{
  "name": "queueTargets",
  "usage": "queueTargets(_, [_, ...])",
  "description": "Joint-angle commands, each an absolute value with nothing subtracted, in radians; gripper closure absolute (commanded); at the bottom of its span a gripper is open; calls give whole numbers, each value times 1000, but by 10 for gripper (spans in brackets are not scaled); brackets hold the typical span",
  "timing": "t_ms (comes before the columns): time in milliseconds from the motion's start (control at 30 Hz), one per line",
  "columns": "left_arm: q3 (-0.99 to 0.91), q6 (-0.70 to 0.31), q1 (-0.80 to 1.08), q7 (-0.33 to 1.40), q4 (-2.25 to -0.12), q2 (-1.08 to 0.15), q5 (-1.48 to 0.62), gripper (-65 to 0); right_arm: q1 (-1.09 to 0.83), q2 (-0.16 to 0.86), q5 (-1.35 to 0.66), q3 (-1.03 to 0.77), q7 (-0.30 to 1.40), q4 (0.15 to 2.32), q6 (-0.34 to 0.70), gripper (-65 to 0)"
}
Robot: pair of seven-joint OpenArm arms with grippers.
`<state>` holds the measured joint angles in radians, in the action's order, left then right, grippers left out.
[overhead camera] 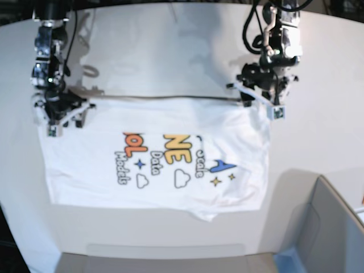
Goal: Layout the t-shirt on the table in an organized manner, then fold the t-shirt properly
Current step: 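Hold the collar edge with both grippers and pull it taut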
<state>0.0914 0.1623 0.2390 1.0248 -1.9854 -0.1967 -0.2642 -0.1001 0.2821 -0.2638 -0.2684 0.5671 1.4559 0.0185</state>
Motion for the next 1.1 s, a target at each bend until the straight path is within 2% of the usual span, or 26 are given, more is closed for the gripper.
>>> queueTargets(0, [65,170,223,1013,-1974,-199,-260,-297,-108,289,-260,-271,633,1452,7,-280])
queueTargets(333, [24,165,179,1013,-1920,-199,-268,-292,-116,291,-260,-271,633,1455,7,-280])
queueTargets(600, [27,163,163,1013,-1917,-196,-269,-222,-116,289,-260,-271,633,1454,7,-280])
queueTargets(867, [105,163,142,957,-1805,-196,-269,-130,-116,289,-260,-271,633,1455,7,-280])
queueTargets(1000, [110,163,143,940,-1787,-199,-269,-62,-116,289,-260,-272,633,1455,7,-280])
queueTargets(1067, [108,163,145,941,-1791,-203,-269,-56,-116,289,-260,-275,633,1454,7,-280])
